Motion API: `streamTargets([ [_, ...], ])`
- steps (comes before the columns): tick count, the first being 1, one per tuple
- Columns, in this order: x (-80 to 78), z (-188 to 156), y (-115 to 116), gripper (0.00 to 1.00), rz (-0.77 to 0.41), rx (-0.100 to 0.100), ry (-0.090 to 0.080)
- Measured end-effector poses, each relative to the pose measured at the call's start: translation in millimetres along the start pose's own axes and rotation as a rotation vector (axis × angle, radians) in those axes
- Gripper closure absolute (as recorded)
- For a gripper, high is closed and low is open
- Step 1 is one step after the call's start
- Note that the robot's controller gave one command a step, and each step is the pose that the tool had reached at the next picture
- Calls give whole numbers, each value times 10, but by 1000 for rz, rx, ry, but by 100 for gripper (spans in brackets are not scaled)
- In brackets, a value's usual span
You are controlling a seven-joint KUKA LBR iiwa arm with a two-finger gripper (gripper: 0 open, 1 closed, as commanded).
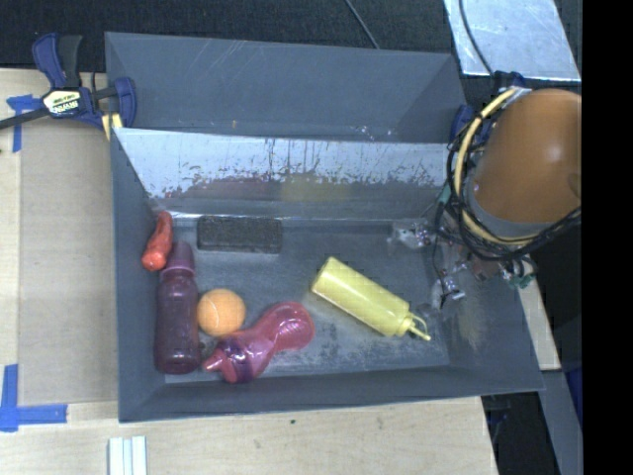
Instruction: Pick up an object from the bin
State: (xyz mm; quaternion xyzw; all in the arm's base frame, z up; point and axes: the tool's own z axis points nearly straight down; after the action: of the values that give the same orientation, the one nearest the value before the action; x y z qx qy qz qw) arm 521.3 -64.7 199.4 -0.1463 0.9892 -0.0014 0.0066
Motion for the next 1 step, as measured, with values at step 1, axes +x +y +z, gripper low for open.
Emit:
streamTargets([
  [1, -224, 340, 246, 0, 95, 0, 5],
])
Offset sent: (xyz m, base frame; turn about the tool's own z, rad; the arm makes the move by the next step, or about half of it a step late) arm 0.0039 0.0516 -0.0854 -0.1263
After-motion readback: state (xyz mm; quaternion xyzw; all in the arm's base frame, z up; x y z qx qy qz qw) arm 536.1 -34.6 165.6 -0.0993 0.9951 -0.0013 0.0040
